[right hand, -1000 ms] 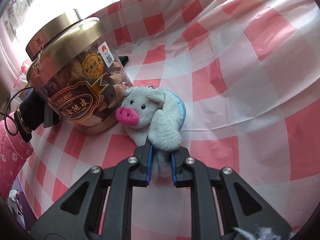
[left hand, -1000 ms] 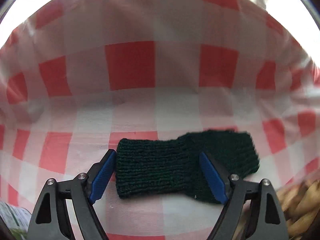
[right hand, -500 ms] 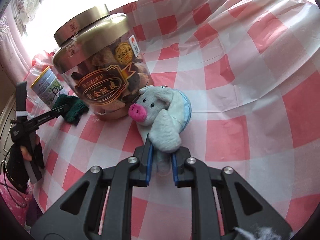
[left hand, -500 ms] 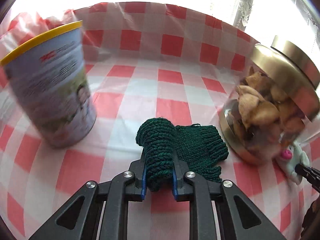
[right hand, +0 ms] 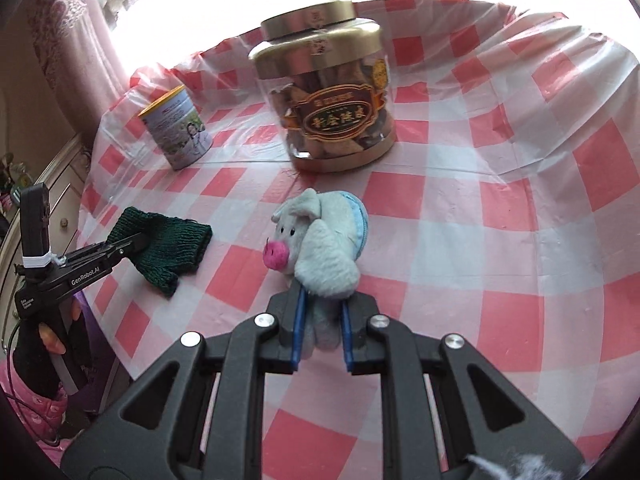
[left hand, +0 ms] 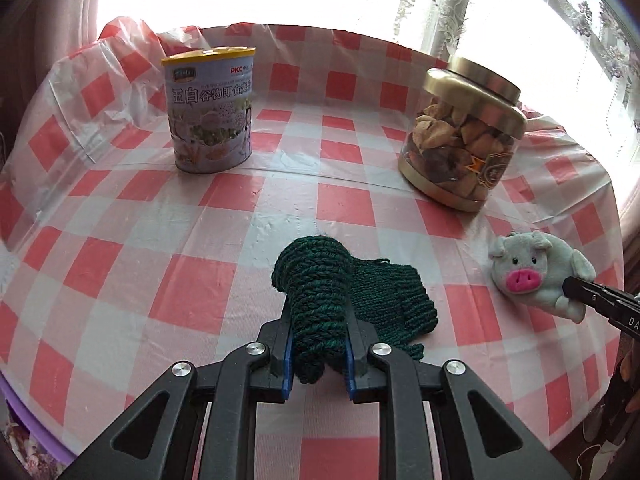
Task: Organize soft objects
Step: 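Carry the green glove and grey pig plush over to the white box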
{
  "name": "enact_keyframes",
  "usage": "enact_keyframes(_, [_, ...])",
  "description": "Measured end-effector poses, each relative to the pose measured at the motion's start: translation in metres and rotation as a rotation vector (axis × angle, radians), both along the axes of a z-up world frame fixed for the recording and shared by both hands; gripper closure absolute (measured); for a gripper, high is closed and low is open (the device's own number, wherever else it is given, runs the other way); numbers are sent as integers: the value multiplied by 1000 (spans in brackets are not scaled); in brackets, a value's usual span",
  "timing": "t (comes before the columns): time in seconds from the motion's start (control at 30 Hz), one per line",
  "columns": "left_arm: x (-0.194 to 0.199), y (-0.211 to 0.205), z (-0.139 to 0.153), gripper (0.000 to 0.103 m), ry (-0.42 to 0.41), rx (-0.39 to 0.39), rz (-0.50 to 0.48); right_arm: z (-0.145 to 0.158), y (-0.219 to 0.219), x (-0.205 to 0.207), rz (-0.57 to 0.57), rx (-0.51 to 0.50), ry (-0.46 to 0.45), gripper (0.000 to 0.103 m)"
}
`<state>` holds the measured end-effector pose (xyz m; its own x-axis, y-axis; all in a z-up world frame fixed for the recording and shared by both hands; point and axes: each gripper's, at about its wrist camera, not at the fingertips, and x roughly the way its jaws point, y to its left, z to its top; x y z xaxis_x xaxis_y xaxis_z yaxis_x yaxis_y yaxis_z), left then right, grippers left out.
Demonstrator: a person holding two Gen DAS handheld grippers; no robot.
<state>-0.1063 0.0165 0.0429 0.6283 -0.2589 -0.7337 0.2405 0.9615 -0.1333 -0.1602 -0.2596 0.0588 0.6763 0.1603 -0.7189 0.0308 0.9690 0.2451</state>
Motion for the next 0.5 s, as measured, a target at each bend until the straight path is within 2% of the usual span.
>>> enact_keyframes(0.5, [-52,19,33,83,-97,3,-6,33,32,-39,62,-30,-52,84])
